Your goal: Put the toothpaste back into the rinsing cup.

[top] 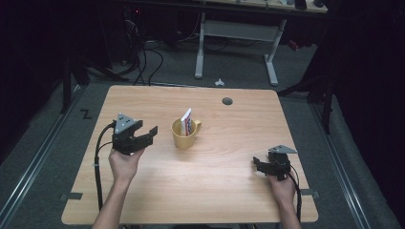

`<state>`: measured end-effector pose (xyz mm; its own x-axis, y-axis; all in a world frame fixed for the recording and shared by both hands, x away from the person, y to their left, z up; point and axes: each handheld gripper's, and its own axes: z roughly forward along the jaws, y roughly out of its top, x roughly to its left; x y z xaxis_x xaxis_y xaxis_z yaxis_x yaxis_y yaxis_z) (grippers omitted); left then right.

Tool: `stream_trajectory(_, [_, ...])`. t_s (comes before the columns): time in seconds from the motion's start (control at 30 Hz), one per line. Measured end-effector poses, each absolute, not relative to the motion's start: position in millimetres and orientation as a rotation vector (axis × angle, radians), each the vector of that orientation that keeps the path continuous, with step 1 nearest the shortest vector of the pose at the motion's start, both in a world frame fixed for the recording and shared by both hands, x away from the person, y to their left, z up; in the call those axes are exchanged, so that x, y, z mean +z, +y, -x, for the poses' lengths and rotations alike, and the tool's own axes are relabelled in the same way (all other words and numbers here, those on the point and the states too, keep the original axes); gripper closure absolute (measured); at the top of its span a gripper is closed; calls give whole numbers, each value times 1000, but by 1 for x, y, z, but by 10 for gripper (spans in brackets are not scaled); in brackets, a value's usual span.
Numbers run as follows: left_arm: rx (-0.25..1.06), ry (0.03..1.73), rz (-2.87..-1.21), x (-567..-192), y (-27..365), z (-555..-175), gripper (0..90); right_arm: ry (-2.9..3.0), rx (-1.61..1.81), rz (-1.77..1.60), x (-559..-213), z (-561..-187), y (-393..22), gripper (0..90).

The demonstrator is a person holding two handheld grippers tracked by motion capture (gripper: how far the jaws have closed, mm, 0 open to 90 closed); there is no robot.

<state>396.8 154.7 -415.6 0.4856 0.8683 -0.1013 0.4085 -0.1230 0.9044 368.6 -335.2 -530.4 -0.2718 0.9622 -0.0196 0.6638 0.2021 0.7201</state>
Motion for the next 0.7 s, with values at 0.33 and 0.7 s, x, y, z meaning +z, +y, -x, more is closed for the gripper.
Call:
stream_trajectory(0.33, [581, 1101, -1731, -418, 160, -392, 377, 2011, 838, -1508, -530, -369, -335, 279])
stream_trajectory(0.7, [558, 1116, -1707, -422, 167, -387, 377, 2011, 838, -1509, -530, -369, -335, 279])
